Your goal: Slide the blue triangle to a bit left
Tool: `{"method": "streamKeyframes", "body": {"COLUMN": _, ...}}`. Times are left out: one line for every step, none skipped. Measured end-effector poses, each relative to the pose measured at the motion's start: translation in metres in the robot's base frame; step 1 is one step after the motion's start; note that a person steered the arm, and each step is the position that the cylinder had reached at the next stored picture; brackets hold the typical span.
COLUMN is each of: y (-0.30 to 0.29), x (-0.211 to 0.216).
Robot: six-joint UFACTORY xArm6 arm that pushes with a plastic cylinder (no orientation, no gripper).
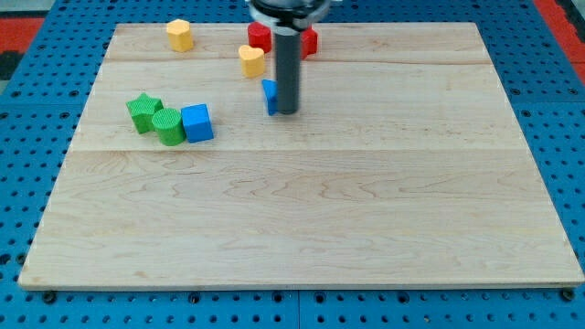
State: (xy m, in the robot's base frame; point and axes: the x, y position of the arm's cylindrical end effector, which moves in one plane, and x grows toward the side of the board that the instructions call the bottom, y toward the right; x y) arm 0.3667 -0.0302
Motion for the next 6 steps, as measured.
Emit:
{"method": "streamKeyframes", "body": {"y": -0.04, "x": -0.007}}
{"method": "streamKeyframes", "body": {"y": -0.014, "x": 0.004}}
{"method": "streamKeyframes", "body": {"y": 0.044, "x": 0.005}}
{"method": "streamKeyframes", "body": {"y": 0.05, "x": -0.029}}
{"method": "streamKeyframes", "body": {"y": -0.004, "x": -0.047}}
{"method": "streamKeyframes", "body": {"y": -0.024, "x": -0.05}}
